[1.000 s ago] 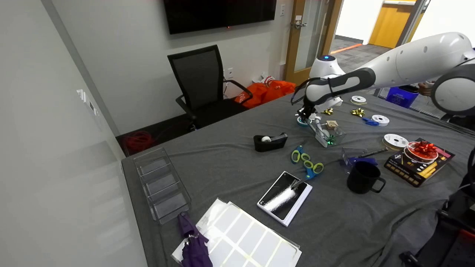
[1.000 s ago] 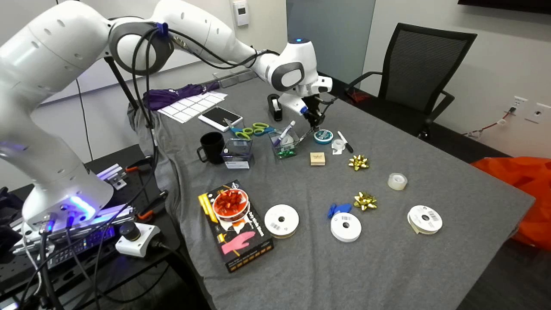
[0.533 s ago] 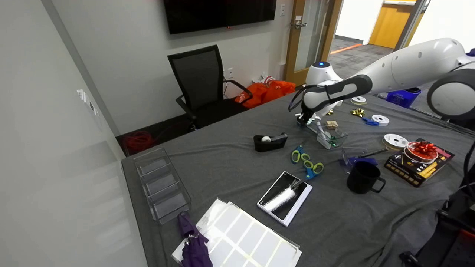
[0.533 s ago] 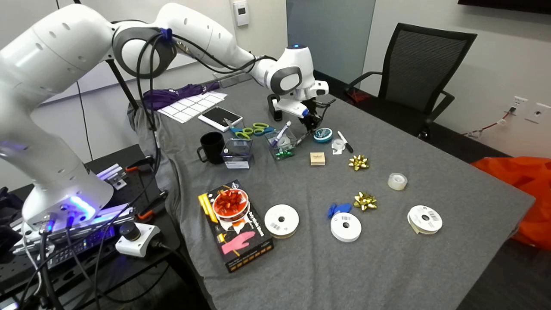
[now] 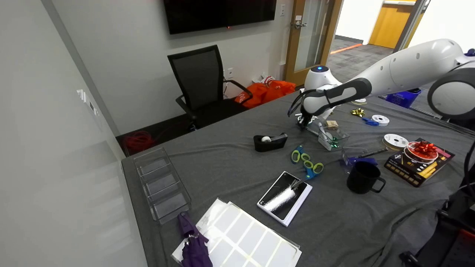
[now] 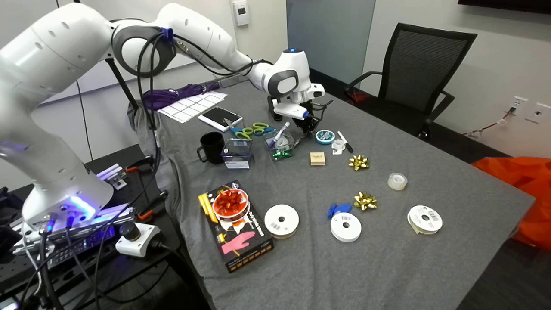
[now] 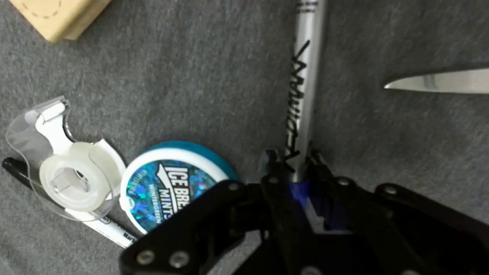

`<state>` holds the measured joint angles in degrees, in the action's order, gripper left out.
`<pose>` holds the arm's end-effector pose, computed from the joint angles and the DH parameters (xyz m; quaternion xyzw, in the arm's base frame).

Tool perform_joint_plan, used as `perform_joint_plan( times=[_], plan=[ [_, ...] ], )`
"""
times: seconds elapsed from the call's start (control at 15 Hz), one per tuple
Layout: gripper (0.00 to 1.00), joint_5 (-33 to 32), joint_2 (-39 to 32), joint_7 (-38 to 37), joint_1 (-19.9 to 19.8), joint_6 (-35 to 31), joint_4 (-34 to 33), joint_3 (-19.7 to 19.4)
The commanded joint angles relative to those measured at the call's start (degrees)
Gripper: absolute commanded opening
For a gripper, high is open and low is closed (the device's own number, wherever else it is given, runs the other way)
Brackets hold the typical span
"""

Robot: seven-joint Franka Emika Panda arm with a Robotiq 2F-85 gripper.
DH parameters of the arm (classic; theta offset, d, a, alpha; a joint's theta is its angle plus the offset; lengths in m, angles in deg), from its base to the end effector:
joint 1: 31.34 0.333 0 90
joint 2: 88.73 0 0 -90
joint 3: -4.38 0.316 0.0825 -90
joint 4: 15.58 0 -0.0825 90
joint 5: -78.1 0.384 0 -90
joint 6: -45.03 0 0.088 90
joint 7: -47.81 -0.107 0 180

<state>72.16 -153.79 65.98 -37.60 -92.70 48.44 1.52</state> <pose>0.7667 -0.1109 0.1215 0.9869 0.1299 0.0595 0.0753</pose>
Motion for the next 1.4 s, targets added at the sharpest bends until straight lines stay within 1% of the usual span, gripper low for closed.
perform_joint_plan(
  times=[0.0, 0.2, 0.4, 0.47, 0.53, 0.87, 1.07, 1.2, 1.33],
  plan=[
    [0.53, -0.69, 2.79, 2.94, -1.19, -1.46, 5.22, 1.81],
    [0.73, 0.07, 4.77, 4.88, -2.41, -1.59, 7.01, 3.12],
    [0.94, 1.2, 7.77, 7.54, -4.54, -2.27, 10.12, 5.33],
    [0.99, 1.68, 9.13, 8.62, -5.5, -2.65, 11.5, 6.24],
    [1.0, 2.15, 10.3, 9.54, -6.4, -3.0, 12.73, 7.03],
    [1.0, 6.06, 16.78, 14.79, -11.17, -3.28, 19.2, 10.87],
    [1.0, 8.01, 20.65, 18.19, -13.39, -1.08, 23.33, 11.48],
    [1.0, 10.66, 23.73, 22.59, -16.31, -1.4, 27.62, 12.6],
    [1.0, 12.98, 26.55, 27.13, -18.56, -0.89, 31.5, 12.82]
  ],
)
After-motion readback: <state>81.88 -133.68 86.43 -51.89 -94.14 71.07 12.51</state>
